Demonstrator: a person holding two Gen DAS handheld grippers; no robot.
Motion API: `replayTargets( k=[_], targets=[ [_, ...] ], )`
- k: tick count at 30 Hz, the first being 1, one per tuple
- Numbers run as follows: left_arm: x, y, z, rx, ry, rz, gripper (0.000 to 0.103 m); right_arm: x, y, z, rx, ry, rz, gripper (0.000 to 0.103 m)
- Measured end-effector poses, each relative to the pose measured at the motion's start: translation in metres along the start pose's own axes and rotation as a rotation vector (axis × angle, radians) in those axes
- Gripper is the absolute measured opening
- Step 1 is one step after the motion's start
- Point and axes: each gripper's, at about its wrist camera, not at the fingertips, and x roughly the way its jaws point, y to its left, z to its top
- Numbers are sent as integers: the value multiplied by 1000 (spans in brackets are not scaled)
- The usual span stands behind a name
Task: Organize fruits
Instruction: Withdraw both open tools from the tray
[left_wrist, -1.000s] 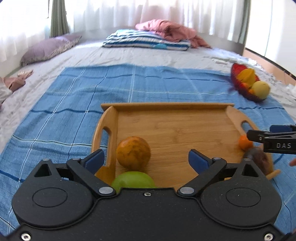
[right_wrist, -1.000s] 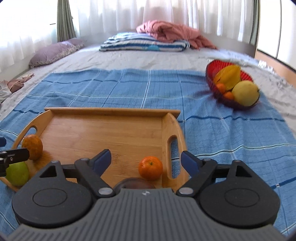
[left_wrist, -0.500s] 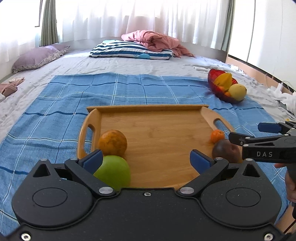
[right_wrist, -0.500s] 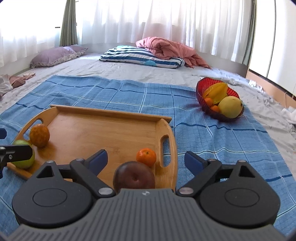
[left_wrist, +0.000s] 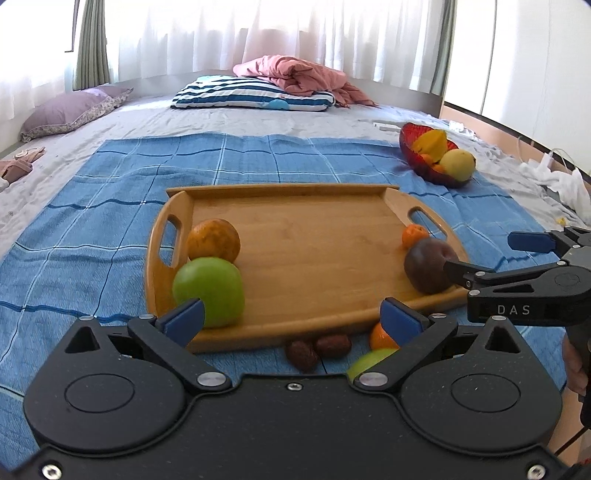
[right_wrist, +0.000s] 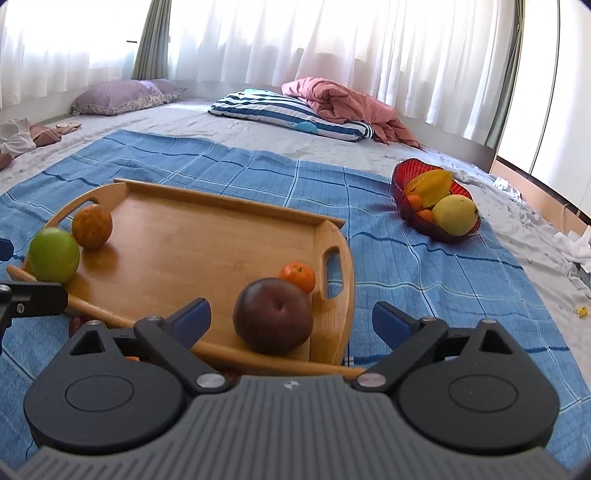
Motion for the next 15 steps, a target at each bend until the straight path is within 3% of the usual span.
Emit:
replayTargets(
  k=[15],
  targets=[
    [-10, -19, -36, 36, 15, -42, 103, -5, -11, -47, 79, -61, 44, 101]
  ],
)
